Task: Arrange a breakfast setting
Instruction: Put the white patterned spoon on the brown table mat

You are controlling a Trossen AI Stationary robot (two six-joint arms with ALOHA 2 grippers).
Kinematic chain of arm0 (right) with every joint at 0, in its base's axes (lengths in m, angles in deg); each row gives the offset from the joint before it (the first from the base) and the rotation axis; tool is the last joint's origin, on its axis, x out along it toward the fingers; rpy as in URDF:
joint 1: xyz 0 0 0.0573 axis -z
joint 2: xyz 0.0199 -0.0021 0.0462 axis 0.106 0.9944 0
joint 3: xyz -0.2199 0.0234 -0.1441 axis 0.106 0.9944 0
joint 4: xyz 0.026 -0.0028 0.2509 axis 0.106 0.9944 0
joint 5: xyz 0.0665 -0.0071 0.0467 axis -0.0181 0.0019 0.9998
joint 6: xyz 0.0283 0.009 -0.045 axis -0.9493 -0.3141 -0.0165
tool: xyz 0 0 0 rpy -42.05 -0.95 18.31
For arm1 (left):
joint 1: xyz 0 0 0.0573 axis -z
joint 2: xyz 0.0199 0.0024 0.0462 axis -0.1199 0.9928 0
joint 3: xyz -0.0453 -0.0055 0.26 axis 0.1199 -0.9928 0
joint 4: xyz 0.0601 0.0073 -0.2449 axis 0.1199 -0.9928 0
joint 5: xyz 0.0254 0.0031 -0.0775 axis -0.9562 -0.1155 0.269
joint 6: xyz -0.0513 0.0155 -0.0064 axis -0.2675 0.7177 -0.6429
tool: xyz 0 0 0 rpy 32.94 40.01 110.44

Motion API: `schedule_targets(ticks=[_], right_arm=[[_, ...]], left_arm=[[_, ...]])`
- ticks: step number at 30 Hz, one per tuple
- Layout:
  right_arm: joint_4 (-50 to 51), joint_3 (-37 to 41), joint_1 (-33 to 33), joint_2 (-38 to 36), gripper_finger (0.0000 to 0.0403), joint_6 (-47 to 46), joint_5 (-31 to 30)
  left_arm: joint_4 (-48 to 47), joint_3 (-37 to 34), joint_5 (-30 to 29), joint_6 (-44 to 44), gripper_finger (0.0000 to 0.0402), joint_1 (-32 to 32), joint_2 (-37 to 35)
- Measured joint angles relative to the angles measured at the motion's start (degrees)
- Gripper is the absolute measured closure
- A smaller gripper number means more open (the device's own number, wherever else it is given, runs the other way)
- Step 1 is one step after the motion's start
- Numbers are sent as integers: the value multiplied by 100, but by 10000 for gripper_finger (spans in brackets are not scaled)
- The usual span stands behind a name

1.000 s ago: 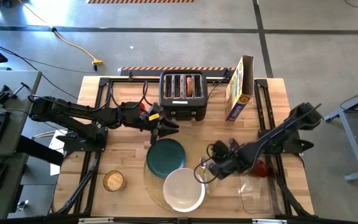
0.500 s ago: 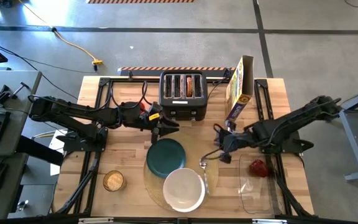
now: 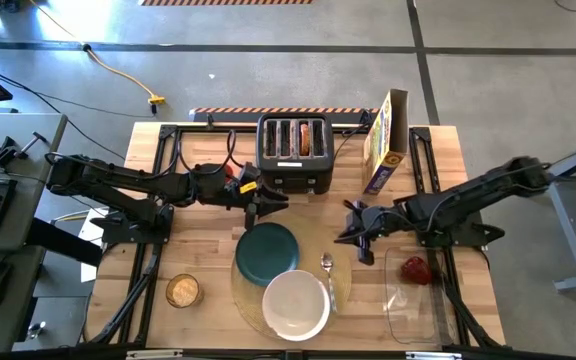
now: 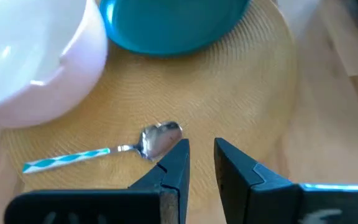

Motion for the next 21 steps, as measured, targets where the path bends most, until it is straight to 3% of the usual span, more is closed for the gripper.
schedule_targets(ticks=[12,21], right_arm=[[-1235,5,-2,1157,350,-1,337],[-1365,-427,-7,2044,350,-104,365]], left_arm=[[-4,0,-23,0,289,0,0],[-4,0,-23,0,289,0,0]])
